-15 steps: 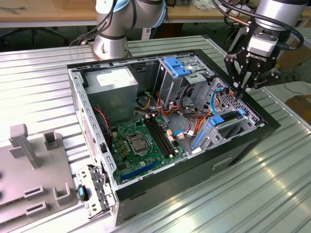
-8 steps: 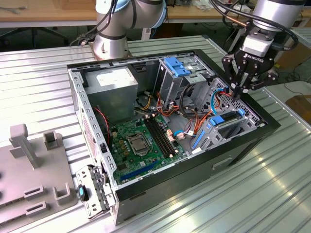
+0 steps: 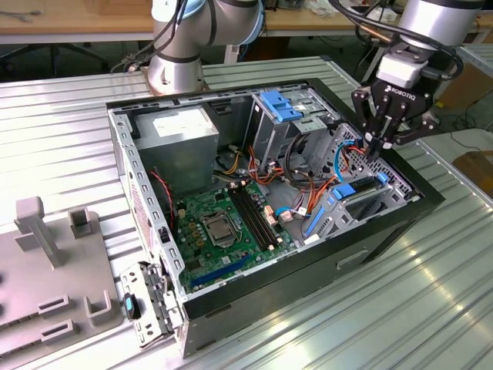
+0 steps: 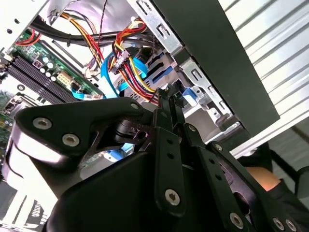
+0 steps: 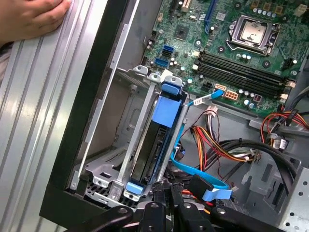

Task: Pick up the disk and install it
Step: 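Insert the first disk wire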

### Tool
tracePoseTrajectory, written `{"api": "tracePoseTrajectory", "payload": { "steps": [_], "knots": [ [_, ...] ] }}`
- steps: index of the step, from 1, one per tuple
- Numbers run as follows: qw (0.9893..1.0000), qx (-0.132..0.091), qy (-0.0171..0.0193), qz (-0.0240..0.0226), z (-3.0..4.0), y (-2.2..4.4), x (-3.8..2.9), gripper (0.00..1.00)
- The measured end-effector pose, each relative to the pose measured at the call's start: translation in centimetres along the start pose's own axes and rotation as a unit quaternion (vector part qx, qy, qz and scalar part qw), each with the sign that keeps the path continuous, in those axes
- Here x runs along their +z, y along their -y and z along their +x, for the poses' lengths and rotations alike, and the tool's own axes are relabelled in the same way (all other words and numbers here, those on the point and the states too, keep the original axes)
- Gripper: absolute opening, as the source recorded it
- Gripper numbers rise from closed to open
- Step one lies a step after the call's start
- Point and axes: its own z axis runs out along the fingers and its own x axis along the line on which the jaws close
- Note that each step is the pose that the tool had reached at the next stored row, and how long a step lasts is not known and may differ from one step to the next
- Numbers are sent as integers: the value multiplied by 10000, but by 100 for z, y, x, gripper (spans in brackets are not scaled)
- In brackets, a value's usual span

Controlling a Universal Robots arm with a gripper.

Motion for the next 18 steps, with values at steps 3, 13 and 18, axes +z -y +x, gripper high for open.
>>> {"api": "tracePoseTrajectory", "payload": {
  "steps": [3,13,18],
  "knots": [
    [9999,163,-24,-28,-1,0,13,16],
    [9989,467,-72,-78,-3,-3,43,16],
    [9988,492,-60,-59,-5,-18,43,16]
  ]
}}
